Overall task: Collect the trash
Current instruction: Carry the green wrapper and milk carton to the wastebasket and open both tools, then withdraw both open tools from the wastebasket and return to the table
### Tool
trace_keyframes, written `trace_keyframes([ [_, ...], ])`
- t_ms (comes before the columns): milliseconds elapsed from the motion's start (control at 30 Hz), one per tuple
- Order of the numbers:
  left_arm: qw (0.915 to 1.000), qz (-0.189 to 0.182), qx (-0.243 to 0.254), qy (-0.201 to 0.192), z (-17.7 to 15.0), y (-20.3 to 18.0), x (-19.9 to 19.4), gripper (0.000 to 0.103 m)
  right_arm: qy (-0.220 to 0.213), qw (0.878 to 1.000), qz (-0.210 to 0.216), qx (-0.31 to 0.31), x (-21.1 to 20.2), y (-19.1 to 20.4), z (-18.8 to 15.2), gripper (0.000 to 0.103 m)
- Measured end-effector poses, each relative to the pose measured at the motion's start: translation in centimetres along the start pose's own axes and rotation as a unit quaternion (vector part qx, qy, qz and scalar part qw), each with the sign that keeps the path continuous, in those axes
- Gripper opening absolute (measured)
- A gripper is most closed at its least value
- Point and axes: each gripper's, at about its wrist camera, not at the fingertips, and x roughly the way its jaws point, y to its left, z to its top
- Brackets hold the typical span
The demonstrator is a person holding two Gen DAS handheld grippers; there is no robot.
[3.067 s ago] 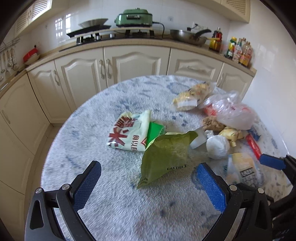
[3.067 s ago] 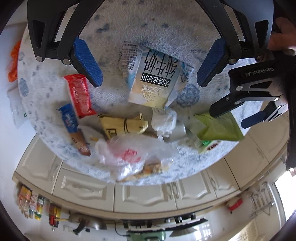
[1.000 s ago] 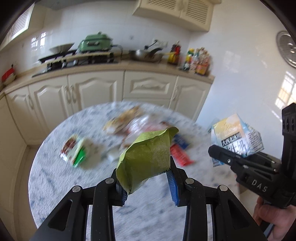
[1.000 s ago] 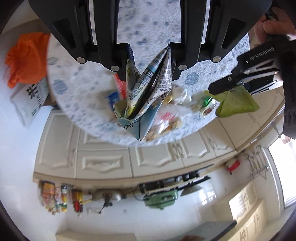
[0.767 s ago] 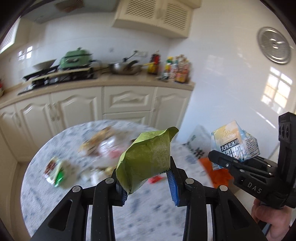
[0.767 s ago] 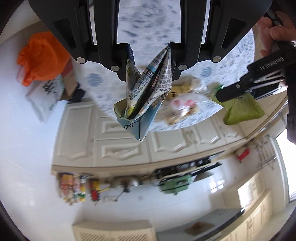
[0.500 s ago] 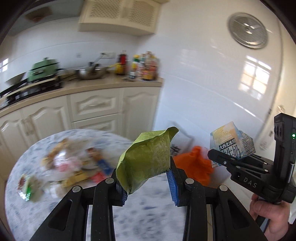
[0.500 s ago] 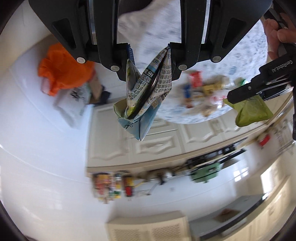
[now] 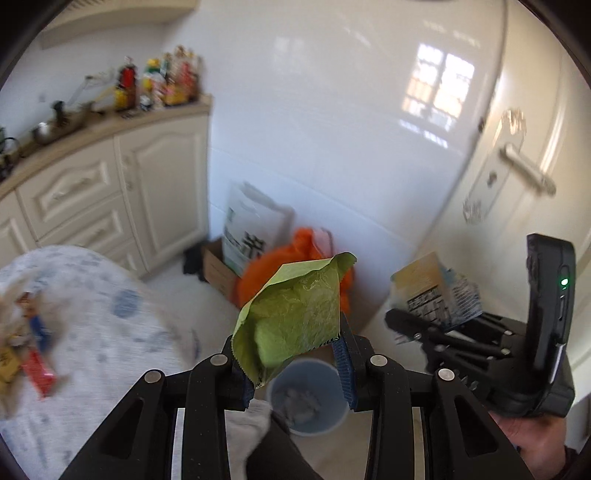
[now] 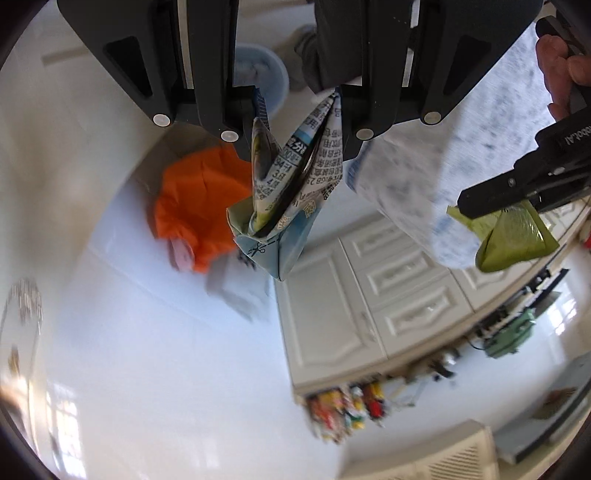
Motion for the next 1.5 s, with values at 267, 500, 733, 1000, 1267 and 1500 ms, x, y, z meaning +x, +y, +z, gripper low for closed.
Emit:
trace_keyframes([
  [267,0.9954,-0.03,0.011,0.09,0.9,-3.5,10.2,0.032,0.074,0.995,-0.01,0.061,5.6,-5.5,-3.6,0.026],
  [500,0.9857,-0.038,0.014,0.163,2.9,-5.0,18.9,0.035,0.118,0.988,-0.027,0.098,9.0,-9.0,-5.4,0.029],
  [733,0.9784,-0.005,0.032,0.204,3.4,-5.3,23.2,0.082,0.137,0.982,-0.038,0.121,10.3,-11.1,-6.7,0.071],
  [1000,0.9842,0.037,0.029,0.17,3.1,-5.0,21.3,0.092,0.128,0.981,-0.069,0.125,9.7,-10.7,-6.8,0.103],
  [1267,0.9933,0.051,0.026,0.1,3.4,-5.0,14.6,0.096,0.098,0.986,-0.06,0.122,7.3,-8.7,-4.9,0.103],
  [1500,0.9981,0.058,0.007,0.02,2.7,-2.6,6.6,0.101,0.046,0.994,-0.03,0.095,3.3,-4.3,-1.4,0.103],
])
